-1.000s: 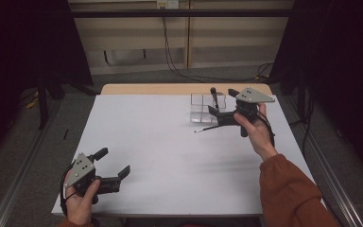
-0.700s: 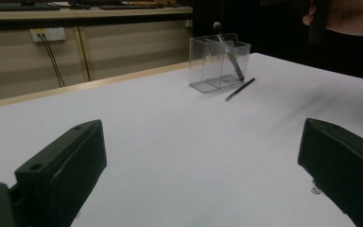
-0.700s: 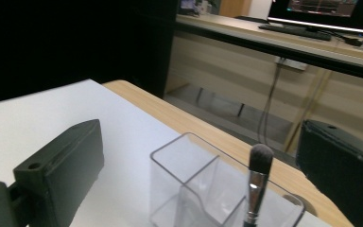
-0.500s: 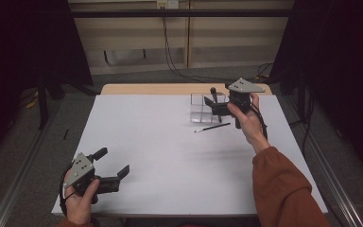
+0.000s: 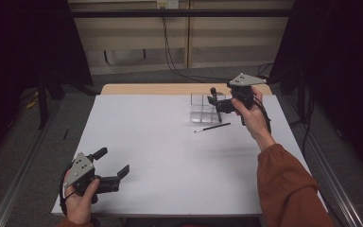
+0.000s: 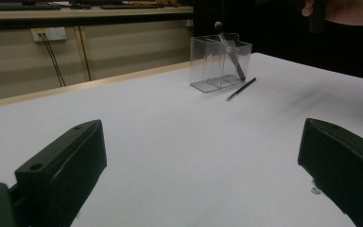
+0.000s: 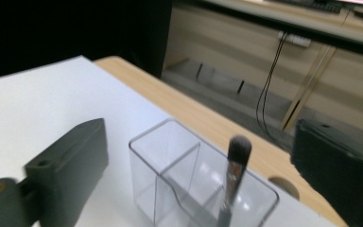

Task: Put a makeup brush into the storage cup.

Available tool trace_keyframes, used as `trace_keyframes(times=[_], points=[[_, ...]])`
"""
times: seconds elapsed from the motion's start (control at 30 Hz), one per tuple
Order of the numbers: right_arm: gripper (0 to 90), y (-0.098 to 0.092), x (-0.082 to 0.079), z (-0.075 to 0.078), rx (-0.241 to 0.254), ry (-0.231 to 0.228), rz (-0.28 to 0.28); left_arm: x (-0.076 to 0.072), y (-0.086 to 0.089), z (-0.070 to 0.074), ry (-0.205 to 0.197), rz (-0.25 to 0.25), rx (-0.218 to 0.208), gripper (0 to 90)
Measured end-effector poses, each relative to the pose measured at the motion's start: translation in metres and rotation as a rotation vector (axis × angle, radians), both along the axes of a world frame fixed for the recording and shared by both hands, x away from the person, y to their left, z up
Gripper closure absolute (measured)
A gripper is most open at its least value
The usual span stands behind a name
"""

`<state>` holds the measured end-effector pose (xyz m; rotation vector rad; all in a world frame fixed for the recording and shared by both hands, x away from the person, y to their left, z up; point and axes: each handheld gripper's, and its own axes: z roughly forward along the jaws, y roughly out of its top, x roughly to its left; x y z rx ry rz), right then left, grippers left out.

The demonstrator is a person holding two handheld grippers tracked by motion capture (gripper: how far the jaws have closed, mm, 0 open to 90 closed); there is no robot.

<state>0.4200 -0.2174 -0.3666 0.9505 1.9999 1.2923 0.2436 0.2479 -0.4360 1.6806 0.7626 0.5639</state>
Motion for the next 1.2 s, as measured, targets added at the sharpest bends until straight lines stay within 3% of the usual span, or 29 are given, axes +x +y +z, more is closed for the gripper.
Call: trace_keyframes(times=[0.1, 0.43, 0.6, 0.7, 0.83, 1.0, 1.2], points=[[4.2, -0.006, -0.001, 0.004, -0.027, 0.074, 0.031, 0.0, -0.001, 0.0, 0.002, -0.002, -0.002, 1.9], [5.3, -0.015, -0.002, 0.01, -0.125, 0.209, 0.091, 0.001, -0.001, 0.0, 0.003, -0.005, 0.001, 1.9], [3.6, -0.012, 0.003, 0.009, -0.193, 0.344, 0.149, 0.001, -0.001, -0.001, 0.003, -0.005, -0.001, 1.9], [3.2, -0.01, 0.005, 0.007, -0.23, 0.398, 0.165, 0.001, -0.001, -0.001, 0.003, -0.006, -0.001, 1.9], [2.5, -0.007, 0.009, 0.003, -0.253, 0.482, 0.215, 0.001, -0.001, -0.001, 0.003, -0.007, -0.002, 1.9], [2.9, -0.006, 0.013, 0.001, -0.291, 0.58, 0.238, 0.001, -0.001, -0.001, 0.002, -0.01, -0.003, 1.9], [3.1, -0.009, 0.015, -0.004, -0.294, 0.65, 0.263, 0.001, -0.001, 0.0, 0.001, -0.012, -0.002, 1.9]])
